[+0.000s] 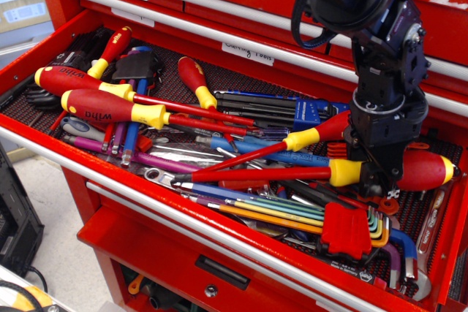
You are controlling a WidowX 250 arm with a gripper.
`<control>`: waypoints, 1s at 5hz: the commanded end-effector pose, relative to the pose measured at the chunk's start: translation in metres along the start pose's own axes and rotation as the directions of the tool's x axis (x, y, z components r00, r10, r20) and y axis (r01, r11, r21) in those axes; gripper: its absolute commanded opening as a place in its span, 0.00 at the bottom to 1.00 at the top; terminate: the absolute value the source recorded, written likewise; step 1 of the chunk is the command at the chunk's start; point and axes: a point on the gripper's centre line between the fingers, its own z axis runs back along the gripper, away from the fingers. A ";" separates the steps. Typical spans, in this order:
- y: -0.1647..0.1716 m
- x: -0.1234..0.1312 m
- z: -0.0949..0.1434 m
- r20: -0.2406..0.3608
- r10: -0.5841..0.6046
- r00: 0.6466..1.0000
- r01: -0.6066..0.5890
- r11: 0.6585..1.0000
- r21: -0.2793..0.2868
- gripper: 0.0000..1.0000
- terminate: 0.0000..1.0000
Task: Pick up red srewdriver
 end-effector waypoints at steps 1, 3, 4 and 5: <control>0.009 -0.008 0.045 -0.046 0.027 0.999 -0.022 0.996 0.092 0.00 0.00; 0.030 -0.017 0.078 -0.094 -0.029 0.995 0.036 0.997 0.072 0.00 0.00; 0.033 -0.015 0.103 -0.158 -0.046 0.986 0.059 0.995 0.081 0.00 0.00; 0.034 -0.011 0.132 -0.249 -0.061 0.967 0.087 0.992 0.096 0.00 0.00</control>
